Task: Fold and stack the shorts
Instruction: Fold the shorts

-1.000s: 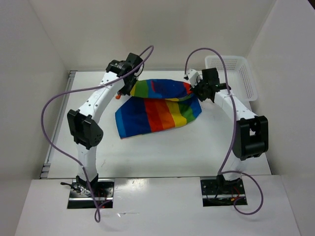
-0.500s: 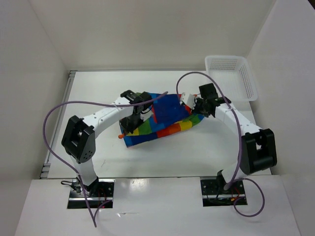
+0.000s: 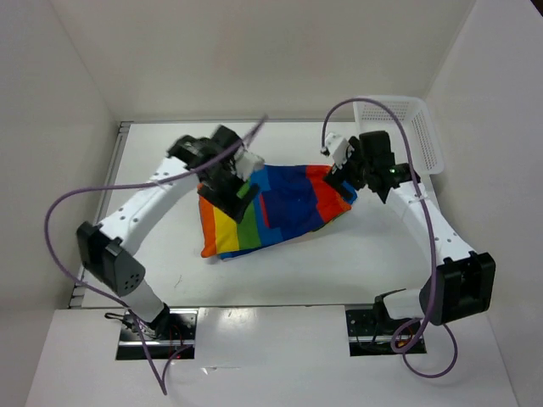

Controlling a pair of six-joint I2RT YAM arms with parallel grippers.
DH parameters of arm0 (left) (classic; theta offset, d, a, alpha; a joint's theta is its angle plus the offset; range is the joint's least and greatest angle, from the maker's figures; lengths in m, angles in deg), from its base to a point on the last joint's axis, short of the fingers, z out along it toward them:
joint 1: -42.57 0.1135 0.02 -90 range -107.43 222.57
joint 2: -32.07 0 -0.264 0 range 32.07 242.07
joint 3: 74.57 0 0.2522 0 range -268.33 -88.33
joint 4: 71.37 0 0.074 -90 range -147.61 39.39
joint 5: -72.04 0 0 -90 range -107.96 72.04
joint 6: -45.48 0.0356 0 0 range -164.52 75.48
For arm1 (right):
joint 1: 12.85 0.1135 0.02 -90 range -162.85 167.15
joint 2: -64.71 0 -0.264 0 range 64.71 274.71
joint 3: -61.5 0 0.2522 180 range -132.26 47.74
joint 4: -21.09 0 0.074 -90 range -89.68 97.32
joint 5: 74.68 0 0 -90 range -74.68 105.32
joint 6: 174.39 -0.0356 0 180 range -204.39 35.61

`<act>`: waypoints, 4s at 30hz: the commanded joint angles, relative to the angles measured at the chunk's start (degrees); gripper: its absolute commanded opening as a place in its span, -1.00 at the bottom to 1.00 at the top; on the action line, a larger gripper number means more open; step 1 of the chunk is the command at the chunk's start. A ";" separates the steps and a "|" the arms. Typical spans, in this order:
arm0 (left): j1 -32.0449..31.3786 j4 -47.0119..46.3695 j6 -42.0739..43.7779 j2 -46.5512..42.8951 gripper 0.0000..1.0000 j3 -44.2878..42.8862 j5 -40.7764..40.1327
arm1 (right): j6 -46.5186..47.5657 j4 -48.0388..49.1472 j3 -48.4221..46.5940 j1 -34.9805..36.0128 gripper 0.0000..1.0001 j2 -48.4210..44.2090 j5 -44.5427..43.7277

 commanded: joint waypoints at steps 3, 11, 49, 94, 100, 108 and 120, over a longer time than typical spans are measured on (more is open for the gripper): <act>17.99 -3.43 -0.05 -2.63 0.86 1.66 14.31 | -23.17 -0.48 -9.22 -0.44 0.80 5.63 8.21; 31.91 -10.47 -0.05 4.49 0.99 15.42 21.35 | -39.73 2.77 -5.55 -0.44 0.53 12.32 -0.55; 33.31 -28.31 -0.05 17.68 -0.46 9.53 5.19 | -46.59 12.53 -13.52 11.60 -0.51 29.64 -13.30; 44.74 -18.91 -0.05 15.39 0.19 21.84 20.30 | -66.97 18.42 1.07 -3.52 0.50 28.75 22.54; 44.74 -18.30 -0.05 17.06 -0.36 20.17 19.78 | -63.91 17.81 -3.60 -3.52 -0.48 30.69 19.30; 45.26 -16.63 -0.05 17.06 -1.00 13.95 21.79 | -51.96 12.80 -3.69 -3.52 -0.83 25.34 15.52; 45.26 -15.40 -0.05 15.92 -1.00 7.16 24.17 | -47.64 11.91 4.66 -3.52 -0.59 16.98 14.46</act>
